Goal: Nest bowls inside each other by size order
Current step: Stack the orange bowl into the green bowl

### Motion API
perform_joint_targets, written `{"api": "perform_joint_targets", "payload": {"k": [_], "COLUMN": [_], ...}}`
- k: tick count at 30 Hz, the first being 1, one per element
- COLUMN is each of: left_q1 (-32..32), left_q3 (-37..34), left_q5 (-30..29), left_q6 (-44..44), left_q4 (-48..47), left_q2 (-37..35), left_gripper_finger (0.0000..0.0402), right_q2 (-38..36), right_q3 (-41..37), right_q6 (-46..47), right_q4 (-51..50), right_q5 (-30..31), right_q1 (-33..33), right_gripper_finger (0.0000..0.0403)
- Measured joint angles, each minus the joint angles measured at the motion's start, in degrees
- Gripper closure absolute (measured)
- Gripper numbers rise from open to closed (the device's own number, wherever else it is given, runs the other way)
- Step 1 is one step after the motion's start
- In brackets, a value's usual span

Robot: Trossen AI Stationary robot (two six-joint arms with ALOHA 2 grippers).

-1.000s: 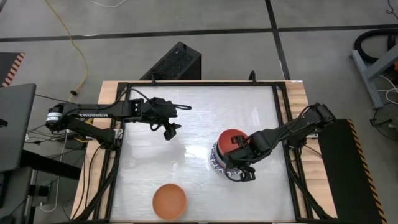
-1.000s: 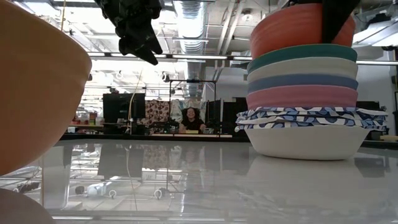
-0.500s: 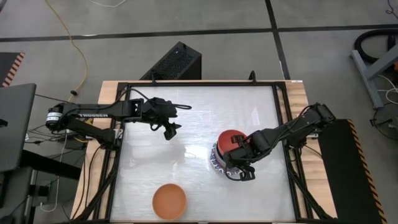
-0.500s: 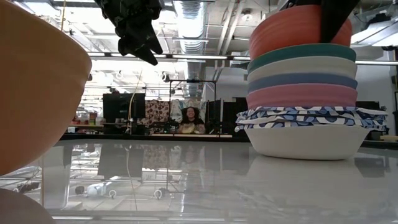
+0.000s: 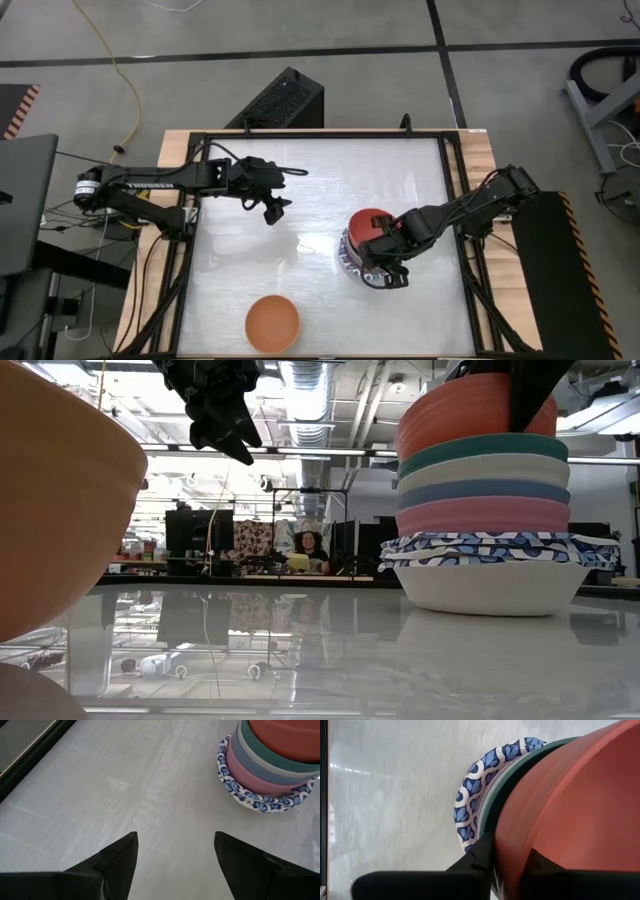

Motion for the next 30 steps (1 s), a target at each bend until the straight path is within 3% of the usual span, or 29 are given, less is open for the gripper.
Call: {"api": "perform_joint_targets", "payload": {"k": [16,30], "left_q1": [0.0,0.0], "left_q3": [0.0,0.0], "left_q5": [0.0,0.0], "left_q6": [0.2,0.2], "left_q4": [0.0,0.0], "left_q2": [0.0,0.0], "left_gripper_finger": [0.015,0.015], "right_q2": [-0.2,-5.2], "right_q3": [0.0,0.0], "right_q6": [-0.1,2.6], "right_q4": [-0.1,0.3], "right_q5": [0.0,0.0], "right_q1": [0.0,0.2], "right_gripper_finger": [0.0232,0.0237]}}
